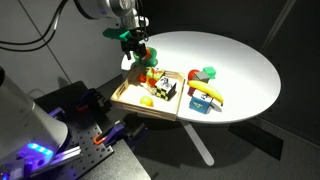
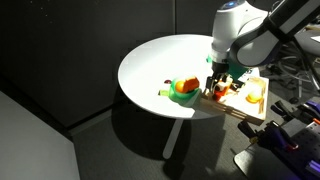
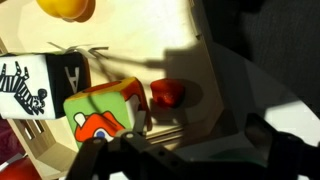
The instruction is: Put the strawberry in the box.
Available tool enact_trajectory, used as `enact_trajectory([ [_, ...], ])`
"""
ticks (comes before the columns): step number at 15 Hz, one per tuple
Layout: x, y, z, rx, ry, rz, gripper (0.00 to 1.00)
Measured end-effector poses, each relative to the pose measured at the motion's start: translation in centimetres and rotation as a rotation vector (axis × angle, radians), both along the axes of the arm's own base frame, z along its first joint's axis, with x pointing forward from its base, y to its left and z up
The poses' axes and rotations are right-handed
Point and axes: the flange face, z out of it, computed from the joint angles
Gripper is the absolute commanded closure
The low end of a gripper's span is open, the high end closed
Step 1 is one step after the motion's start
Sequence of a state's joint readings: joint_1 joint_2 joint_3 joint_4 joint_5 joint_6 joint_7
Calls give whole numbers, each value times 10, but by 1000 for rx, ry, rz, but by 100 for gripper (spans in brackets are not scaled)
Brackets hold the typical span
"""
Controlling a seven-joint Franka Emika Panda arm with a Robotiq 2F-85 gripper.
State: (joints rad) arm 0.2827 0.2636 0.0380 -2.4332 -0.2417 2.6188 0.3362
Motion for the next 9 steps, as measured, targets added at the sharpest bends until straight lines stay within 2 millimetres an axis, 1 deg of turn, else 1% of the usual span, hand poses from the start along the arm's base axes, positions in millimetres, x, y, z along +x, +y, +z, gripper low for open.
enact_trajectory([
  [6,-13,6,32,26,-14,-28,0],
  [9,-14,6,56,39,-30,-51,0],
])
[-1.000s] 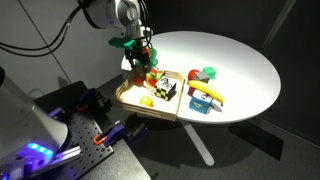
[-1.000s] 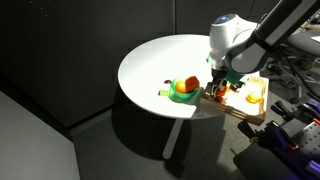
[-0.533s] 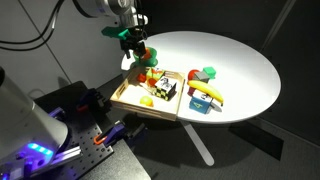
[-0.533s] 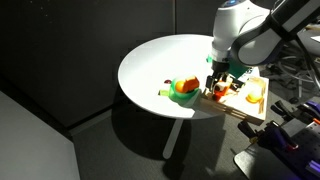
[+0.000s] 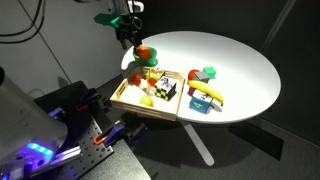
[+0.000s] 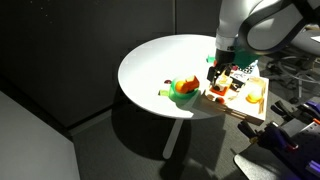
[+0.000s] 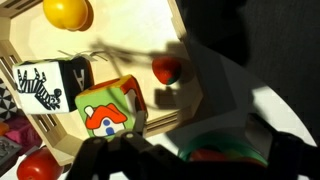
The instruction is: Put the strawberry in the box.
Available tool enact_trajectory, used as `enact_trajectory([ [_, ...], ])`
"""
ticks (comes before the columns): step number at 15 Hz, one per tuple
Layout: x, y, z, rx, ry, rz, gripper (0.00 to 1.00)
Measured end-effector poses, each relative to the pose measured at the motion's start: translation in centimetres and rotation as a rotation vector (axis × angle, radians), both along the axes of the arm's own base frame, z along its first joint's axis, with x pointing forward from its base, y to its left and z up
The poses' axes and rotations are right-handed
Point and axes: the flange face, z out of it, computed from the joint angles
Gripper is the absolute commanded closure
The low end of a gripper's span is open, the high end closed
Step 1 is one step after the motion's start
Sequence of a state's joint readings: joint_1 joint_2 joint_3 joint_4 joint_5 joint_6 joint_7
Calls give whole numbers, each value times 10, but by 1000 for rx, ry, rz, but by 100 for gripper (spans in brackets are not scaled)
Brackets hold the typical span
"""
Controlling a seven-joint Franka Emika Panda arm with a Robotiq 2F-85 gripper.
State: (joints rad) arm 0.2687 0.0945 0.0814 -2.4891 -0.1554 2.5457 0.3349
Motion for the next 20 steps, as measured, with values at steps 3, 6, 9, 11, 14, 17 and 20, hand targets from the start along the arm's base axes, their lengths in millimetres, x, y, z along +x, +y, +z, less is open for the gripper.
enact_trajectory([
  [3,3,-4,29,14,-31,-27,0],
  [6,4,-10,54,22,-36,-64,0],
  [9,5,-16,76,18,5,-108,0],
  [11,7,-20,90,10,46,-134,0],
  [14,9,-26,106,-8,102,-139,0],
  [17,8,-28,119,-19,133,-103,0],
  [20,3,-27,132,-18,126,-63,0],
])
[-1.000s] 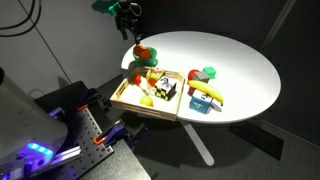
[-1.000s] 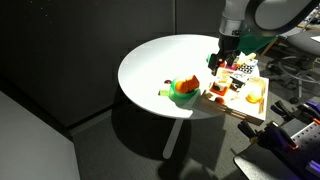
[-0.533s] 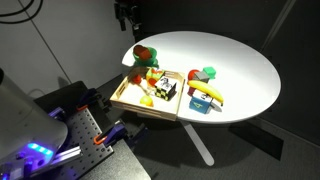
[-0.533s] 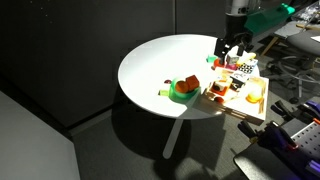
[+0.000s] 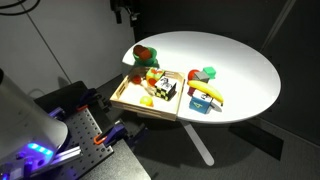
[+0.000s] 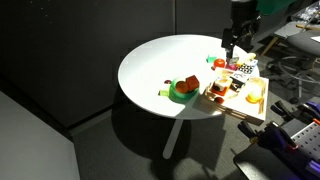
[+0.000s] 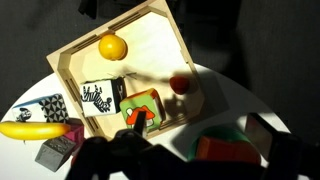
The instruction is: Put the strawberry in the box.
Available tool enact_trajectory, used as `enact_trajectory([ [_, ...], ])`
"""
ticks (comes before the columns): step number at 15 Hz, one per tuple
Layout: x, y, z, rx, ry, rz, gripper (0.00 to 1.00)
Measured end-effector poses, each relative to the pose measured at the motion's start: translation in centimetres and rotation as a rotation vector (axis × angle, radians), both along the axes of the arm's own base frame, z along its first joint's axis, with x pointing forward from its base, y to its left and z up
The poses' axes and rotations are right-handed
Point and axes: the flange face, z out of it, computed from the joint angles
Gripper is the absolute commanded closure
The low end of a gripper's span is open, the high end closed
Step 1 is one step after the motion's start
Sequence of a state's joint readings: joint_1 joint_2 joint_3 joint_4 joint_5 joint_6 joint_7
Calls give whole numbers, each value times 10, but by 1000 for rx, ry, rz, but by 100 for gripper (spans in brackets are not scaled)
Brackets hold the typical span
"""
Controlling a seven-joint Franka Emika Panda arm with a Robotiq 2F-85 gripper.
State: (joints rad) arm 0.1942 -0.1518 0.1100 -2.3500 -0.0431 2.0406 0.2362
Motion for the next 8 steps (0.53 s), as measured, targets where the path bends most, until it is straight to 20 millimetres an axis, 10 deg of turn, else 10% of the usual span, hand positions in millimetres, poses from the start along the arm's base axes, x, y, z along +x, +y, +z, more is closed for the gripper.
enact_trajectory([
  [8,-13,4,25,6,-54,31,0],
])
